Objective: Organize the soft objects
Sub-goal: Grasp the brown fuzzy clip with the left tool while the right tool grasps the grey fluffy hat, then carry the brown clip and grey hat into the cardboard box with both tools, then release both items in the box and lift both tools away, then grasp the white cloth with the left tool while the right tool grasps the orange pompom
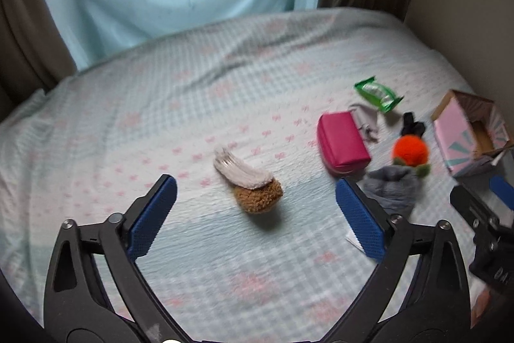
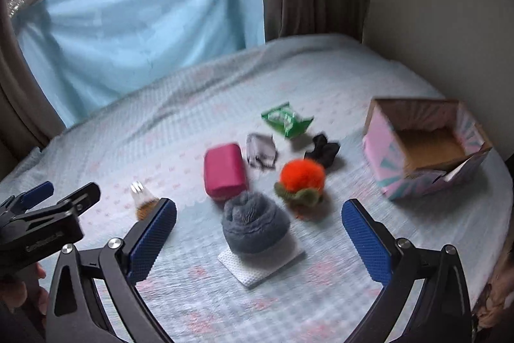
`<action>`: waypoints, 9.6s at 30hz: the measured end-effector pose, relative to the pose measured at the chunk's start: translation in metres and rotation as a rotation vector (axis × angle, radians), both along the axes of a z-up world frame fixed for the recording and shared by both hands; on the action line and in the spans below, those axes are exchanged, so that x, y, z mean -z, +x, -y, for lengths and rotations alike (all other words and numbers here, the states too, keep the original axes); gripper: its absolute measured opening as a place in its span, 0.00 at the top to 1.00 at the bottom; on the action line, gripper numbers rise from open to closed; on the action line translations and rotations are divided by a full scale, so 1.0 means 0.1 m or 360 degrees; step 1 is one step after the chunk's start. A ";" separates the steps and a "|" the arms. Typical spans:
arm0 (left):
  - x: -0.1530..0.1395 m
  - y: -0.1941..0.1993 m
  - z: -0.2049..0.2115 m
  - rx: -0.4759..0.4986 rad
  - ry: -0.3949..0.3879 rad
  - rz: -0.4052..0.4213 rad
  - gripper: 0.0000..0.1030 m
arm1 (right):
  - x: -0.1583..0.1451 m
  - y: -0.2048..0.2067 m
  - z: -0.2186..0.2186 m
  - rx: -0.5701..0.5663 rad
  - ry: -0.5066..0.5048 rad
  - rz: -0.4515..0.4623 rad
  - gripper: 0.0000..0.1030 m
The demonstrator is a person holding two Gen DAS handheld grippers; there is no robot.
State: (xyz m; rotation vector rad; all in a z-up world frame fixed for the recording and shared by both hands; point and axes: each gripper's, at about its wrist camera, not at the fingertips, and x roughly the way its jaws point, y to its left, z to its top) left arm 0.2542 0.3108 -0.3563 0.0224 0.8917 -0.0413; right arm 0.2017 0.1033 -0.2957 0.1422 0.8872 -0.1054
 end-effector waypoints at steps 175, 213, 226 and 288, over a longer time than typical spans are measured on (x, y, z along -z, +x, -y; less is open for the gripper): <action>-2.35 -0.86 4.01 -0.0024 0.0039 0.0077 0.00 | -2.17 0.00 3.98 -0.0249 0.0065 0.0026 0.00; -2.05 -1.41 0.90 0.0066 0.0003 0.0083 0.00 | -2.17 -0.64 1.45 0.0003 0.0050 0.0217 0.00; -1.06 -0.82 0.74 0.0372 -0.0035 -0.0020 0.00 | -1.36 -0.12 1.01 0.0019 0.0000 0.0114 0.00; 1.13 0.19 1.68 0.0789 0.0169 -0.0275 0.92 | 1.25 1.24 0.95 -0.0451 0.0373 -0.0286 0.65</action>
